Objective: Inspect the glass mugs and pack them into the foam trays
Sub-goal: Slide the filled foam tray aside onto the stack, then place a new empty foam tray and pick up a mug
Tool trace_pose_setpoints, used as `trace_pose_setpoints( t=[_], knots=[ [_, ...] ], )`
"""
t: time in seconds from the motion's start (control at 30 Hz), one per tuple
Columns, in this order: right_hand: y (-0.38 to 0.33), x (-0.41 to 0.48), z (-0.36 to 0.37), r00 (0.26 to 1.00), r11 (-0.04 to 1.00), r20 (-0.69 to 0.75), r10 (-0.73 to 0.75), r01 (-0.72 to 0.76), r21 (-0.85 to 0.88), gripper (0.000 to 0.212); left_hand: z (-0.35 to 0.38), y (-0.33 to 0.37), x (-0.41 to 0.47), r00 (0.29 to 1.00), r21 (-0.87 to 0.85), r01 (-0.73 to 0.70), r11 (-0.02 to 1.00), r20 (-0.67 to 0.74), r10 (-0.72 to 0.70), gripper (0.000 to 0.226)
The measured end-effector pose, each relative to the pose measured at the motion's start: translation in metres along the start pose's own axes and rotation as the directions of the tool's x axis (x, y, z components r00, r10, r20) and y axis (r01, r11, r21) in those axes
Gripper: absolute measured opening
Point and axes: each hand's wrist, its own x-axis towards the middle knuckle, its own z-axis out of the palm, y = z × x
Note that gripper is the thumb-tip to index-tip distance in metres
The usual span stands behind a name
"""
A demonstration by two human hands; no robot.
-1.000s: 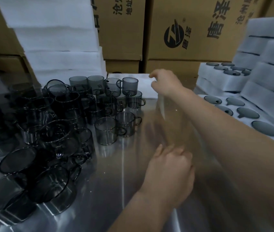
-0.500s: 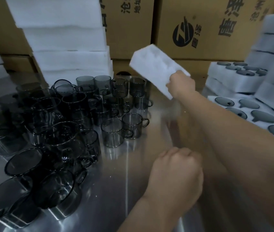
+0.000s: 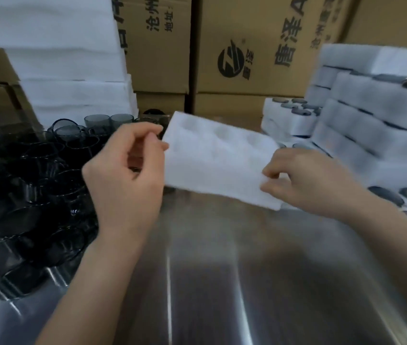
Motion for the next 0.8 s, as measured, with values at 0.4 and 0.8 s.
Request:
trace_pose_setpoints(
  t=[0.4, 0.8],
  knots=[
    [-0.037, -0.068, 0.003, 0.903, 0.984, 0.392, -0.175, 0.175, 0.036, 0.031, 0.005, -0.029, -0.003, 0.542, 0.53, 0.137, 0.837, 0.667, -0.511, 0.03],
    [-0.071, 0.12, 0.047, 0.968, 0.941, 0.197, -0.155, 0.084, 0.327, 0.054, 0.005, -0.04, -0.009, 0.555, 0.498, 0.183, 0.848, 0.659, -0.507, 0.018]
  ],
)
